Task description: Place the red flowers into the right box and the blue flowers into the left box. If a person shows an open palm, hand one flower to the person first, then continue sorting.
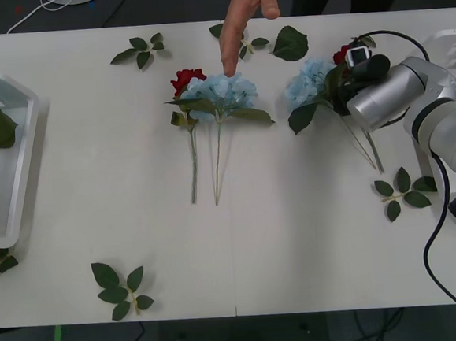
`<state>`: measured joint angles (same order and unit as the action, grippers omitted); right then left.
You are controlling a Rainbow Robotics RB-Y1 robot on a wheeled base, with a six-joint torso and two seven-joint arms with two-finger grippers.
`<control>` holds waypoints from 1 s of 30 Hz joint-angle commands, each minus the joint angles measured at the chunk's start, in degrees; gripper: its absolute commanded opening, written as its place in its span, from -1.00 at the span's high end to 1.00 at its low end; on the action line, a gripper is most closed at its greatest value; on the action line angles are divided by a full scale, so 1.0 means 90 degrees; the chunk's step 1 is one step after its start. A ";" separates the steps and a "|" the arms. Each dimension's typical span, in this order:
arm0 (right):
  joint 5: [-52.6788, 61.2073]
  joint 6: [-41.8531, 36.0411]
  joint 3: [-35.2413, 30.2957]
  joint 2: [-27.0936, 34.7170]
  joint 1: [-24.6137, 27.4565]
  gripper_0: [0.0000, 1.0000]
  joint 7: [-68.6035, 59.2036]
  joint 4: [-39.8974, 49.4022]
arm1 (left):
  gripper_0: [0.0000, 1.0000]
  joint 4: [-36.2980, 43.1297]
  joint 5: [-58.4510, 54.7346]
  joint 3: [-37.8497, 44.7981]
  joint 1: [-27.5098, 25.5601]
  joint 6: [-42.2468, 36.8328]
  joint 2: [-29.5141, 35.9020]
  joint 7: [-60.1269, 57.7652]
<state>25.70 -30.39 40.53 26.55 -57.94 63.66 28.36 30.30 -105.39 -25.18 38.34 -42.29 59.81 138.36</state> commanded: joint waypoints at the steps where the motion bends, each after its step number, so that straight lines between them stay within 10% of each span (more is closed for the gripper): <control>1: -0.0072 -0.0003 0.0106 -0.0147 -0.0017 1.00 0.0016 -0.0105 | -1.00 0.0051 -0.0067 0.0181 -0.0070 0.0061 0.0025 0.0447; 13: -0.0043 -0.0081 0.0048 -0.0020 -0.0007 1.00 0.0036 0.0169 | -1.00 0.0051 -0.0067 0.0181 -0.0070 0.0061 0.0025 0.0447; 30: 0.1100 -0.1341 -0.0275 0.1874 0.0325 1.00 0.0134 0.3196 | -1.00 0.0051 -0.0067 0.0181 -0.0070 0.0061 0.0025 0.0447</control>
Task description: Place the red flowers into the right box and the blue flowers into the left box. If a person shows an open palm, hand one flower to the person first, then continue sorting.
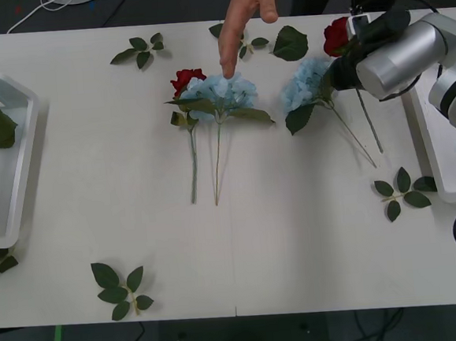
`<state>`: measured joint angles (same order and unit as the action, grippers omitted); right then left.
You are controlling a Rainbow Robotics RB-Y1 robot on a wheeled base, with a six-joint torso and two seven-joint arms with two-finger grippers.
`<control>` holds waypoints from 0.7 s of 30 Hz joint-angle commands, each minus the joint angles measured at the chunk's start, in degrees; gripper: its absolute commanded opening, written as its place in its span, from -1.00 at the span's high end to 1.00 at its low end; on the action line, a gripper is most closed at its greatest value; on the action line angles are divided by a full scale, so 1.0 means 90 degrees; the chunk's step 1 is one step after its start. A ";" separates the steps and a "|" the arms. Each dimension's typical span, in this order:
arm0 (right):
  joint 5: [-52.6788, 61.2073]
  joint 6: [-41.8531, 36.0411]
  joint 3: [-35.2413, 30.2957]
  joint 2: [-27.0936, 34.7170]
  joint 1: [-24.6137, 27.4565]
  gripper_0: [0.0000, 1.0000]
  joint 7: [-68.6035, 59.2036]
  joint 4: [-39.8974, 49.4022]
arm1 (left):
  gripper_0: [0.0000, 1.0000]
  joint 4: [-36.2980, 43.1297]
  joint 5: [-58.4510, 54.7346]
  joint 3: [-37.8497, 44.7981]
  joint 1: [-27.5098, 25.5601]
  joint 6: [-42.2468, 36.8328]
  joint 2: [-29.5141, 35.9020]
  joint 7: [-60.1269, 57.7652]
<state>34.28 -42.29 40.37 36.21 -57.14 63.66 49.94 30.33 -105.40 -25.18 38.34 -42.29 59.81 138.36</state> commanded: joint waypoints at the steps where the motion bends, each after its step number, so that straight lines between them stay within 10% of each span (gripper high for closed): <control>1: 0.0185 -0.0018 -0.0305 0.0986 0.0334 1.00 0.0133 0.1073 | -1.00 0.0047 -0.0066 0.0181 -0.0070 0.0061 0.0025 0.0447; 12: 0.0331 0.0334 -0.1516 0.2265 0.1720 1.00 0.0055 0.4080 | -1.00 0.0047 -0.0066 0.0181 -0.0070 0.0061 0.0025 0.0447; 21: -0.0128 0.2971 -0.1770 0.2187 0.2511 1.00 0.0143 0.4784 | -1.00 0.0047 -0.0066 0.0181 -0.0070 0.0061 0.0025 0.0447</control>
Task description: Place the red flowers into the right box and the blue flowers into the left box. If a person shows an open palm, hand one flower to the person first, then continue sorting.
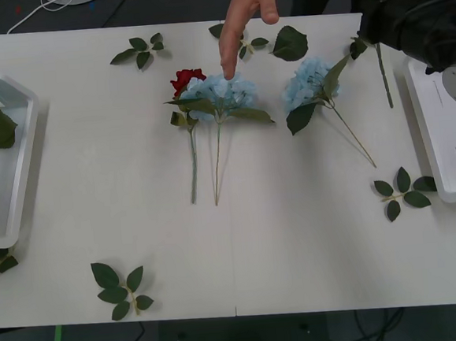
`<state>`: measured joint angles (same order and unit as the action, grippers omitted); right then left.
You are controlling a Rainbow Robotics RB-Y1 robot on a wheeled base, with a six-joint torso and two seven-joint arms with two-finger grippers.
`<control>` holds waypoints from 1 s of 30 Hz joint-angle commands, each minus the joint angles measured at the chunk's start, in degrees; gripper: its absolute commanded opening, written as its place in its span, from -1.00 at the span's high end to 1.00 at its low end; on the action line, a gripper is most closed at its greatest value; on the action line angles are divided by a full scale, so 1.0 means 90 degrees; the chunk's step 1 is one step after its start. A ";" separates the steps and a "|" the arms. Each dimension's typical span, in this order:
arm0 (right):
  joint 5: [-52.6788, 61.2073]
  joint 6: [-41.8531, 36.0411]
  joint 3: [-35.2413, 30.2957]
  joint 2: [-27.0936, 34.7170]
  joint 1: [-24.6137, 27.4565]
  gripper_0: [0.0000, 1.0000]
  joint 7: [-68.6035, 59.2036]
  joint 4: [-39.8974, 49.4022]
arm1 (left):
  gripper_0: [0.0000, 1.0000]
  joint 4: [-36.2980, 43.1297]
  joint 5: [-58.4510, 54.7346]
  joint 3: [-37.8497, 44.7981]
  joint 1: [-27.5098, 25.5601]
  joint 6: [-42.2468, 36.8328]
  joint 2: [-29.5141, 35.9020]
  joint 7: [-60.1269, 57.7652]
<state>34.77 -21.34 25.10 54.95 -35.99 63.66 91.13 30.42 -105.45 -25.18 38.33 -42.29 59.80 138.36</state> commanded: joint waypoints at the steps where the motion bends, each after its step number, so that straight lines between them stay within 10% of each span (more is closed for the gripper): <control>1: -0.0270 0.0819 -0.0075 0.0047 0.0181 1.00 0.0143 0.0226 | -1.00 0.0038 -0.0060 0.0181 -0.0069 0.0061 0.0025 0.0447; 13: -0.1012 0.2381 -0.0114 -0.0823 0.0005 1.00 0.0065 0.0235 | -1.00 0.0038 -0.0060 0.0181 -0.0069 0.0061 0.0025 0.0447; 30: -0.0953 0.2430 -0.0114 -0.1350 -0.0571 1.00 0.0006 -0.0145 | -1.00 0.0038 -0.0060 0.0181 -0.0069 0.0061 0.0025 0.0447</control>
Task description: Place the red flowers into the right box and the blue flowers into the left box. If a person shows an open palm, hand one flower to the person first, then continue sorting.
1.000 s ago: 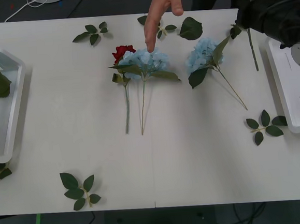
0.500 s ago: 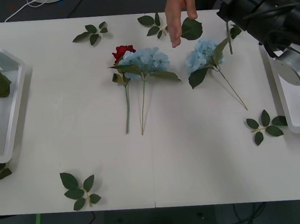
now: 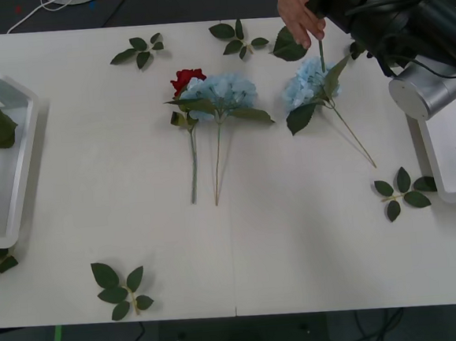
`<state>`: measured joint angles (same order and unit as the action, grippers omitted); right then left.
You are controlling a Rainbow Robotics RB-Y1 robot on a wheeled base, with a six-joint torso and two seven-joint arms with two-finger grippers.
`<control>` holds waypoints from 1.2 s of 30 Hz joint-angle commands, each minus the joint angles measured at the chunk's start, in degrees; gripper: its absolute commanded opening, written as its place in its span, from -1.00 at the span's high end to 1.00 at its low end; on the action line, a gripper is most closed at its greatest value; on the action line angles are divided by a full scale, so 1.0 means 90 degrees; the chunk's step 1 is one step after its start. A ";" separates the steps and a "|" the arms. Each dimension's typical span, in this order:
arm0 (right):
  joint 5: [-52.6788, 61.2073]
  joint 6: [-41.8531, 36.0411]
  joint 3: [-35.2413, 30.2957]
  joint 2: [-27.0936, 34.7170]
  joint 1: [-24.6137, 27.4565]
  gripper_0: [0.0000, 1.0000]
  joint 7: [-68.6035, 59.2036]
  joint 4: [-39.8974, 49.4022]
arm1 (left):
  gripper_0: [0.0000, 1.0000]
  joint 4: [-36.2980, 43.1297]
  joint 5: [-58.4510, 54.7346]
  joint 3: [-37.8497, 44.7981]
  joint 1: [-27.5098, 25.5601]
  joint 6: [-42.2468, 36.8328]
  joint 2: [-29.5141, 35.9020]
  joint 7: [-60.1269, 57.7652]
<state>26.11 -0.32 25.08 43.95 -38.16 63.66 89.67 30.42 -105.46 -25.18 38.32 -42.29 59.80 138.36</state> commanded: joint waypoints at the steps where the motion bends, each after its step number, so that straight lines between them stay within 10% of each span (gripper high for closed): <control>1: 0.0009 0.0094 -0.0110 -0.0127 -0.0330 1.00 0.0007 0.0027 | -1.00 0.0037 -0.0060 0.0181 -0.0069 0.0061 0.0025 0.0447; 7: 0.0038 0.0094 -0.0110 -0.0127 -0.0320 1.00 -0.0023 0.0027 | -1.00 0.0037 -0.0060 0.0181 -0.0069 0.0061 0.0025 0.0447; 8: 0.0048 0.0094 -0.0110 -0.0127 -0.0320 0.50 -0.0032 0.0017 | -1.00 0.0037 -0.0060 0.0181 -0.0069 0.0061 0.0025 0.0447; 9: 0.0068 0.0084 -0.0110 -0.0127 -0.0330 -0.54 -0.0052 0.0017 | -1.00 0.0037 -0.0060 0.0181 -0.0069 0.0061 0.0025 0.0447; 11: 0.0077 0.0094 -0.0110 -0.0127 -0.0330 -1.00 -0.0062 -0.0003 | -1.00 0.0037 -0.0060 0.0181 -0.0069 0.0061 0.0025 0.0447; 28: 0.0136 -0.0131 -0.0110 -0.0039 -0.0311 -1.00 -0.0101 -0.0022 | -1.00 0.0037 -0.0060 0.0181 -0.0069 0.0061 0.0025 0.0447; 36: 0.0224 -0.2914 -0.0286 0.0263 -0.0320 -1.00 -0.0169 0.0573 | -1.00 0.0037 -0.0060 0.0181 -0.0069 0.0061 0.0025 0.0447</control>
<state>27.40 -21.31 24.65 43.99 -38.52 63.61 90.63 30.42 -105.46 -25.18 38.32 -42.29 59.80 138.36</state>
